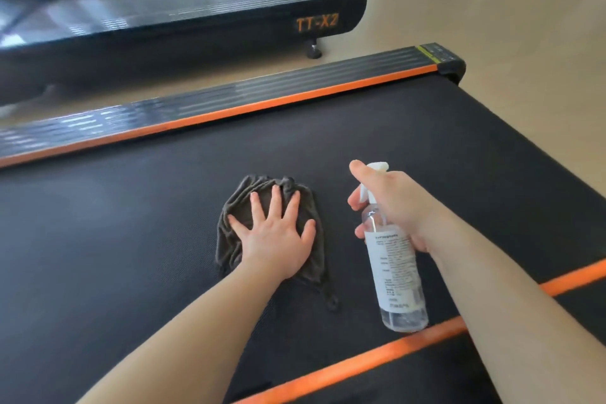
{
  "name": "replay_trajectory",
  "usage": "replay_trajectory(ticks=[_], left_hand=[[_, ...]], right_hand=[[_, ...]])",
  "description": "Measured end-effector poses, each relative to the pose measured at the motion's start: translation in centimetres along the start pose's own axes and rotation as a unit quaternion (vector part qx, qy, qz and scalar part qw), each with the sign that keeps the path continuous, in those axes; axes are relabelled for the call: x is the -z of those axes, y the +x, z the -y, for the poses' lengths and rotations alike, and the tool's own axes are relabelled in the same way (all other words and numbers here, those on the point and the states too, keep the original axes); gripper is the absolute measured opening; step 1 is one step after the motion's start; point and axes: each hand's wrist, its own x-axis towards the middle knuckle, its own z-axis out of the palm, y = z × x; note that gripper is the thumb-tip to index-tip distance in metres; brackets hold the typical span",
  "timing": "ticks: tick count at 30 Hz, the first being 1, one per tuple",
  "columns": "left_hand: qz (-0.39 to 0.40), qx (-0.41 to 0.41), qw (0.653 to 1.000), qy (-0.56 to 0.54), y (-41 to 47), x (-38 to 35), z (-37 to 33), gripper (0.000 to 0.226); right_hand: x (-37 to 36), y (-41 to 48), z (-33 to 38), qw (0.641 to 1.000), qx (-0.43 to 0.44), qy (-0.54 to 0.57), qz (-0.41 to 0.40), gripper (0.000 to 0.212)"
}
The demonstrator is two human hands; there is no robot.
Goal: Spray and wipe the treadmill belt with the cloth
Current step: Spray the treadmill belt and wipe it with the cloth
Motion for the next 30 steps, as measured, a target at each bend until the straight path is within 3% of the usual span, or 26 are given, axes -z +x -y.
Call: replay_trajectory(ticks=[5, 10, 13, 17, 19, 23, 28, 30], left_hand=[[-0.011, 0.053, 0.999, -0.005, -1.5, 0.2, 6.2, 0.073], [-0.026, 0.197, 0.978, -0.066, -3.4, 1.3, 15.0, 0.074], [-0.021, 0.121, 0.992, -0.027, -4.2, 1.1, 14.4, 0.071], [-0.003, -0.061, 0.998, 0.011, -5.6, 1.2, 19.4, 0.07], [0.001, -0.088, 0.996, 0.026, -5.7, 1.7, 22.4, 0.07], [-0.013, 0.016, 1.0, 0.006, -5.3, 2.6, 29.3, 0.071], [-0.051, 0.255, 0.963, -0.066, -6.1, 3.8, 38.3, 0.076], [-0.031, 0.261, 0.963, -0.065, -5.8, 4.5, 39.7, 0.076]], right_hand=[[-4.9, -1.4, 1.8, 0.997, 0.012, -0.059, 0.043, 0.054], [-12.9, -1.5, 3.6, 0.993, 0.02, -0.096, 0.072, 0.055], [-16.2, -1.6, 4.5, 0.989, 0.04, -0.12, 0.082, 0.053], [-22.7, -1.8, 6.4, 0.976, 0.086, -0.172, 0.104, 0.05], [-24.7, -1.9, 7.3, 0.972, 0.093, -0.184, 0.113, 0.05], [-29.0, -1.9, 8.7, 0.964, 0.1, -0.214, 0.124, 0.051], [-35.8, -2.0, 9.8, 0.956, 0.103, -0.227, 0.155, 0.051], [-37.7, -2.0, 10.1, 0.954, 0.109, -0.228, 0.161, 0.052]])
